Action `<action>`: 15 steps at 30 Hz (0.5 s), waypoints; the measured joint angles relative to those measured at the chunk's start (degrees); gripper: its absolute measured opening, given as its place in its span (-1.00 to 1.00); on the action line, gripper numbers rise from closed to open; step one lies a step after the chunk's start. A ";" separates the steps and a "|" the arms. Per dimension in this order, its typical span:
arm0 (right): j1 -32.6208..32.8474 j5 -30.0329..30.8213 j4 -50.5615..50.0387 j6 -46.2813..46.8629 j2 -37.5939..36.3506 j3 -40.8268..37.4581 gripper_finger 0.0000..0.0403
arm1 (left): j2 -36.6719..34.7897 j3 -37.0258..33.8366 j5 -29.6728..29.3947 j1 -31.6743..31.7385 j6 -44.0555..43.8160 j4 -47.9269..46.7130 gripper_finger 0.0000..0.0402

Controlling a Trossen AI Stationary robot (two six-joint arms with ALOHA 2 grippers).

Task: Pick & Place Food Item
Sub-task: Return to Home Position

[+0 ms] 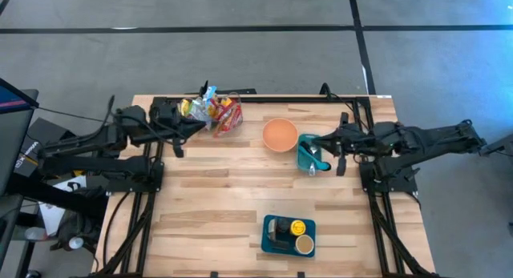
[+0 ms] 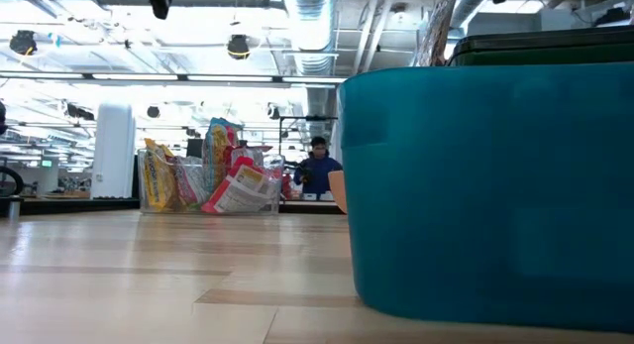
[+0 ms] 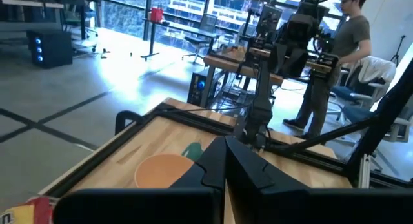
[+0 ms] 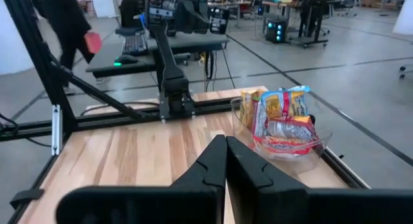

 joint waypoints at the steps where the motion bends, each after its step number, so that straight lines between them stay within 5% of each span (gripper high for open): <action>1: 0.00 0.00 -0.02 0.00 -0.62 -0.04 -1.00 | -0.79 0.00 0.02 0.00 0.04 -0.49 -1.00; 15: 0.00 -0.02 0.07 0.04 -18.62 -8.45 -1.00 | -8.16 0.01 0.01 0.00 2.73 -6.46 -1.00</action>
